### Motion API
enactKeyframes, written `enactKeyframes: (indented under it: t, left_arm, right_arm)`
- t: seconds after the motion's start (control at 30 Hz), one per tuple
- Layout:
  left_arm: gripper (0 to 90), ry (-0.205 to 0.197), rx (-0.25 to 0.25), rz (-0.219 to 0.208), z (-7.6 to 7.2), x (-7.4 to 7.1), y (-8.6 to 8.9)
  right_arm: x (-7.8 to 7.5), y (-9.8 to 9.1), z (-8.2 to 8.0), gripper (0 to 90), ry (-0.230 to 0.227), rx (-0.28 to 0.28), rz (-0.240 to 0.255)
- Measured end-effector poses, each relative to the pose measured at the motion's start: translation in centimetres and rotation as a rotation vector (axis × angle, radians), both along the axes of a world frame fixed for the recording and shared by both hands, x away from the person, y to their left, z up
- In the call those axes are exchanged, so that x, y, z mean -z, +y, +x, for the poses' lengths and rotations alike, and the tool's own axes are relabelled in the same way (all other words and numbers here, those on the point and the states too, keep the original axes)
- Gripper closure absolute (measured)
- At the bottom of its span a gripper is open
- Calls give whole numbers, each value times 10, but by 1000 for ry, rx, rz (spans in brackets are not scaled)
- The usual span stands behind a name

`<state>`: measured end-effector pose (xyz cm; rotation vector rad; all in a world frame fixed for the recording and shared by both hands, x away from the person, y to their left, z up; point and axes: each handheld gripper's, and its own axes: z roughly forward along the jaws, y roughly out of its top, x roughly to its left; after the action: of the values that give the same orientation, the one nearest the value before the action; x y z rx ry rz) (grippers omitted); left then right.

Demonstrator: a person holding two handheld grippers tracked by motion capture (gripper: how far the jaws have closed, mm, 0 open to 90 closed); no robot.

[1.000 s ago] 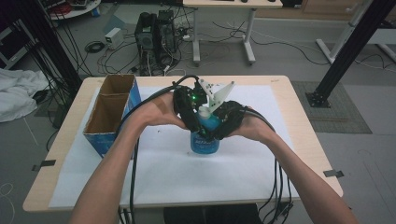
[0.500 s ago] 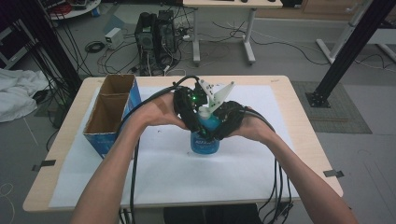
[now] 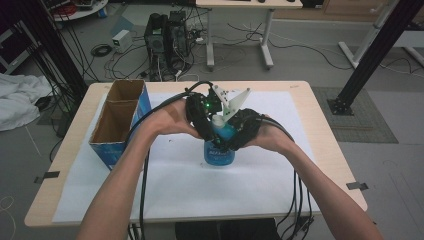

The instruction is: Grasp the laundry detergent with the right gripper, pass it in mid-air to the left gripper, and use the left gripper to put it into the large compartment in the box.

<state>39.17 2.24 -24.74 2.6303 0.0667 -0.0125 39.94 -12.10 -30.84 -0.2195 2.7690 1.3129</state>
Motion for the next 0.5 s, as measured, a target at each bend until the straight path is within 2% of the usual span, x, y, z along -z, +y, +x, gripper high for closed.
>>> enactKeyframes:
  t: [0.07,0.1,0.13,0.23,0.27,0.3,0.37,0.4,0.47,0.5]
  left_arm:
    - [289,0,0,0,0,0,0]
    - [295,0,1,2,0,0,0]
    - [302,0,2,2,0,0,0]
    - [307,0,1,2,0,1,0]
    - [312,-1,3,2,0,1,0]
    - [316,-1,3,-4,0,1,-1]
    - [319,4,-6,-9,-1,2,-1]
    - [321,-2,12,4,1,1,-1]
    - [345,1,-3,-6,-1,2,-1]
    - [352,-1,0,-3,-1,2,-1]
  right_arm:
    - [0,1,2,450,-15,-15,11]
    - [0,0,1,450,-3,-7,0]
    - [1,2,3,450,-28,-26,22]
    - [1,1,2,450,-14,-23,14]
    - [1,3,6,450,-55,-55,43]
    - [1,1,2,450,-20,-19,15]
    - [0,0,1,450,-8,-8,3]
    - [1,1,2,450,-24,-32,22]
    - [1,1,2,450,-24,-24,18]
    - [2,4,7,450,-71,-76,58]
